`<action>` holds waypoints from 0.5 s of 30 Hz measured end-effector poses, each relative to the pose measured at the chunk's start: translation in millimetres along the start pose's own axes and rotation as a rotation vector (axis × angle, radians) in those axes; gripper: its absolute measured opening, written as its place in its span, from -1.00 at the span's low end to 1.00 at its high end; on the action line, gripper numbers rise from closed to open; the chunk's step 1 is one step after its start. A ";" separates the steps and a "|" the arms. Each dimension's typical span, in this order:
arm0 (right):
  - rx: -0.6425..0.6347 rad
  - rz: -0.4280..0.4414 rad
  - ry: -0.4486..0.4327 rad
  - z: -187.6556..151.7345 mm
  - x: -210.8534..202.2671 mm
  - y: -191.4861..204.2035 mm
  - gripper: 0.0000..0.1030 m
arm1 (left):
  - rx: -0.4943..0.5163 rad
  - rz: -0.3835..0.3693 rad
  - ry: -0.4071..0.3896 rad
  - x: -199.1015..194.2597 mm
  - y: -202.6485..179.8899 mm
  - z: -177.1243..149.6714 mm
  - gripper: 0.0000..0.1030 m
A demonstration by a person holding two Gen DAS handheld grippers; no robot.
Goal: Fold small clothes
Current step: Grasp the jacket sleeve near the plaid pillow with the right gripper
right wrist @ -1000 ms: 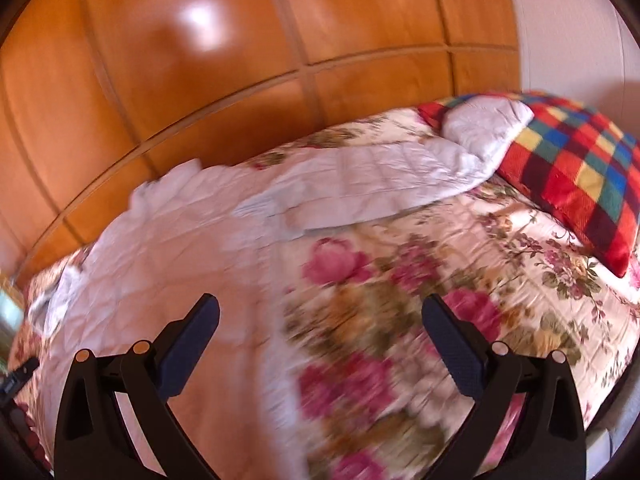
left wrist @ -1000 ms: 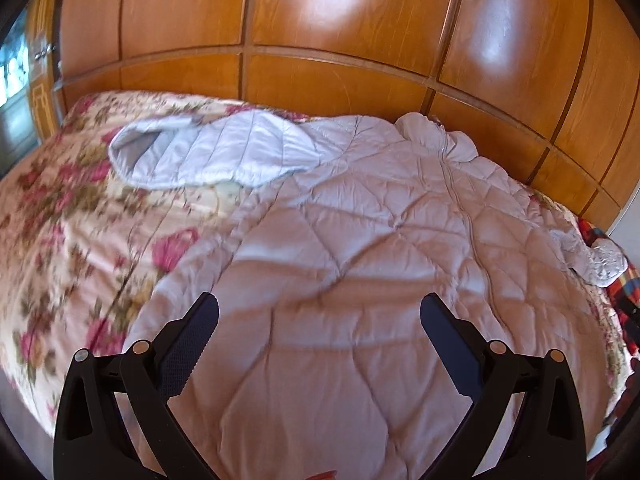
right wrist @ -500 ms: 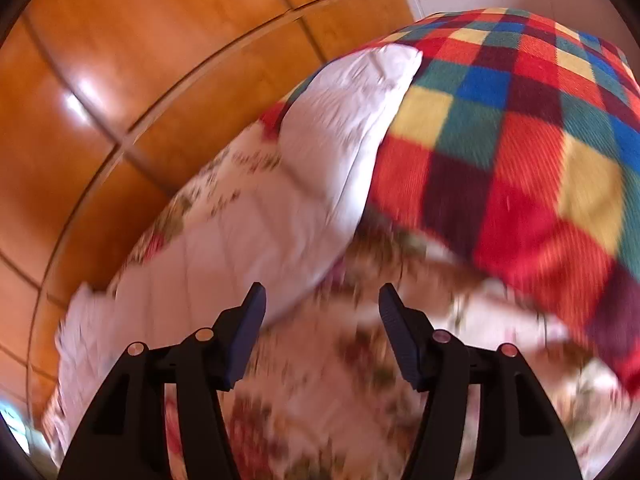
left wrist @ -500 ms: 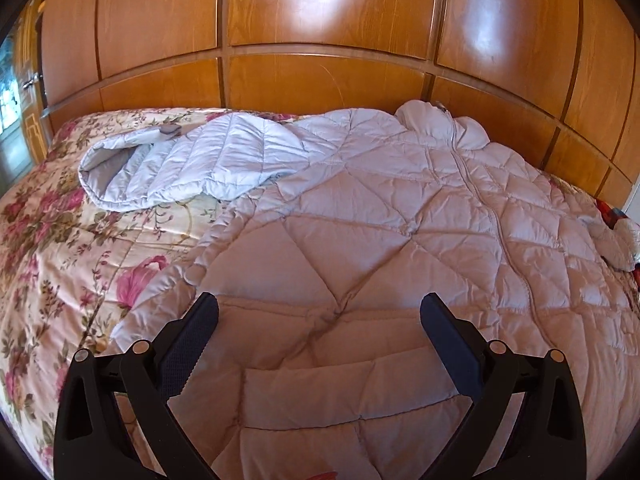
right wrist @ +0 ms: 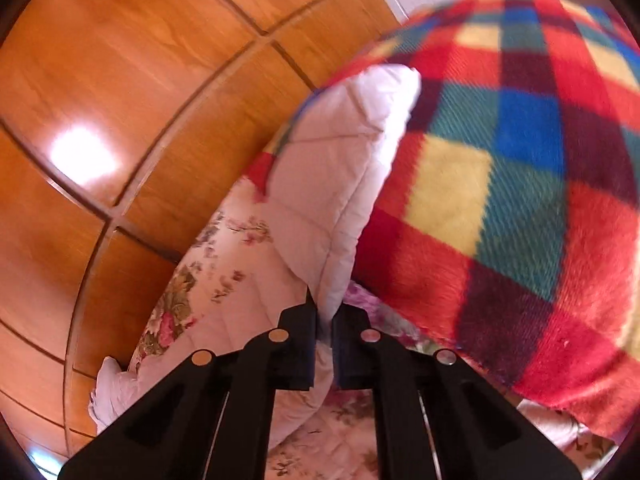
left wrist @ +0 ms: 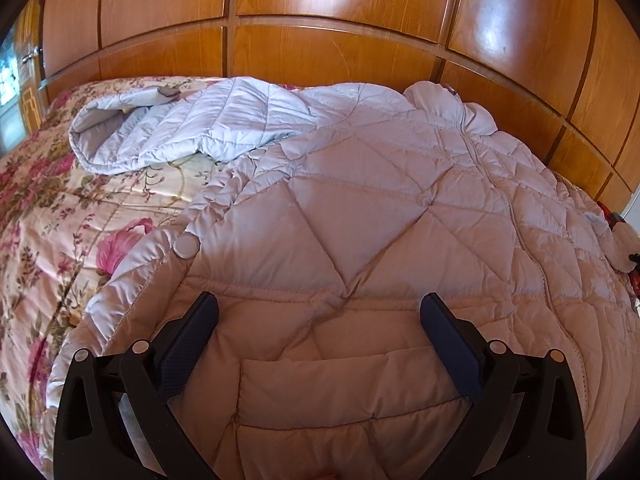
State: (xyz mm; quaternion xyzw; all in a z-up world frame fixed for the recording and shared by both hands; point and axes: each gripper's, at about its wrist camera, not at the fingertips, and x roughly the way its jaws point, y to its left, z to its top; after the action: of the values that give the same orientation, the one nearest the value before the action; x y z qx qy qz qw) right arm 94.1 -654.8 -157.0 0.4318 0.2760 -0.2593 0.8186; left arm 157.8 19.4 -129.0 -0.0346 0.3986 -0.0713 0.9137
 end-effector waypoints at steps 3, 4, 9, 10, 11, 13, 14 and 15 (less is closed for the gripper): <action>-0.091 0.019 -0.041 -1.5 -17.1 34.0 -0.90 | 0.016 0.025 0.017 3.3 -3.7 -0.4 0.94; -0.115 0.026 -0.050 -2.6 -22.6 44.4 -0.90 | 0.025 0.037 0.028 5.5 -5.8 0.0 0.94; -0.312 0.051 -0.117 -20.2 -52.6 119.6 -0.90 | 0.036 0.040 0.057 10.1 -6.8 0.5 0.94; -0.349 0.061 -0.124 -25.4 -56.7 133.8 -0.90 | 0.030 0.032 0.053 9.2 -5.3 0.4 0.94; -0.385 0.070 -0.128 -30.8 -59.0 148.9 -0.90 | 0.025 0.024 0.048 8.1 -4.4 0.3 0.94; -0.478 0.085 -0.137 -48.5 -67.1 182.5 -0.90 | 0.014 0.007 0.034 5.3 -2.2 -0.3 0.94; -0.505 0.090 -0.139 -55.1 -68.1 192.5 -0.90 | 0.006 -0.002 0.025 3.5 -1.0 -0.7 0.94; -0.555 0.105 -0.141 -68.7 -71.0 210.4 -0.90 | -0.002 -0.010 0.015 1.4 0.3 -1.3 0.94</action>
State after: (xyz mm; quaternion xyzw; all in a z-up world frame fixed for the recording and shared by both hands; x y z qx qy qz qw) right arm 167.3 -479.5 -23.0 0.1859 0.2563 -0.1605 0.9349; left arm 157.9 19.6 -130.9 -0.0370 0.4053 -0.0758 0.9103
